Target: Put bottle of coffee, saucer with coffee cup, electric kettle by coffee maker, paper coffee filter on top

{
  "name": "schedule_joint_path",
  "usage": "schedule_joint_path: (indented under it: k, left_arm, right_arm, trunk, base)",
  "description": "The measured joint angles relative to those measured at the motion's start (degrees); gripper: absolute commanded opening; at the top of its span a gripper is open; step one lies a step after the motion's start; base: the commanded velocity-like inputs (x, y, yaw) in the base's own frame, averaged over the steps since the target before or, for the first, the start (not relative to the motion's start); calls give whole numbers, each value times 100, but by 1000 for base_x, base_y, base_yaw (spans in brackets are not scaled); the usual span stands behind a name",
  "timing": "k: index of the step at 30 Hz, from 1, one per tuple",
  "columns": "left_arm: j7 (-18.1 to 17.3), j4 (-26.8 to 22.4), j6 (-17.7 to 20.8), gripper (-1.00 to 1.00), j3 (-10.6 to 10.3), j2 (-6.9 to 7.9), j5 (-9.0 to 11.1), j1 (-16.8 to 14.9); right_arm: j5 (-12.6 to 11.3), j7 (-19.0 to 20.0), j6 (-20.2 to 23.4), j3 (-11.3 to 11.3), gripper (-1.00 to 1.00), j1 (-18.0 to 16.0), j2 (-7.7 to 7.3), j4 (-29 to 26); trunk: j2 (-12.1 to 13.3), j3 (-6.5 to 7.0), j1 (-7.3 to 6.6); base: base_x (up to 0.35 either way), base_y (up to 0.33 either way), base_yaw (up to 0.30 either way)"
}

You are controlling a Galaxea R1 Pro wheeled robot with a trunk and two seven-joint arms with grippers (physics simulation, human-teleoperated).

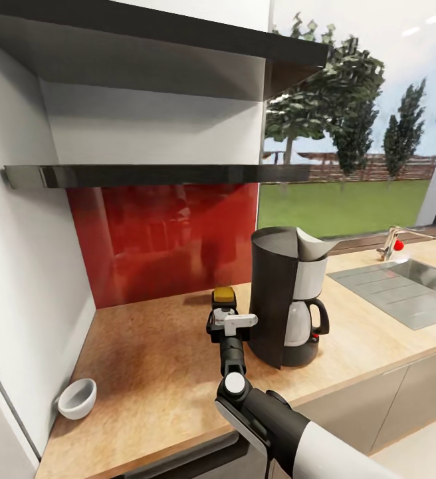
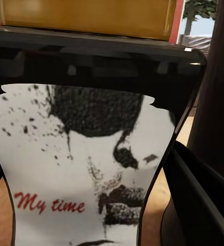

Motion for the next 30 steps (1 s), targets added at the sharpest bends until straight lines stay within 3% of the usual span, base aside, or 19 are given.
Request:
schedule_joint_path:
  k: [30]
  left_arm:
    - [-11, 17, 1, 100, -9, 0, 0, 0]
  right_arm:
    - [-27, 9, -2, 4, -100, 0, 5, -8]
  trunk:
    - [-1203, -580, 659]
  base:
    - [0, 0, -5]
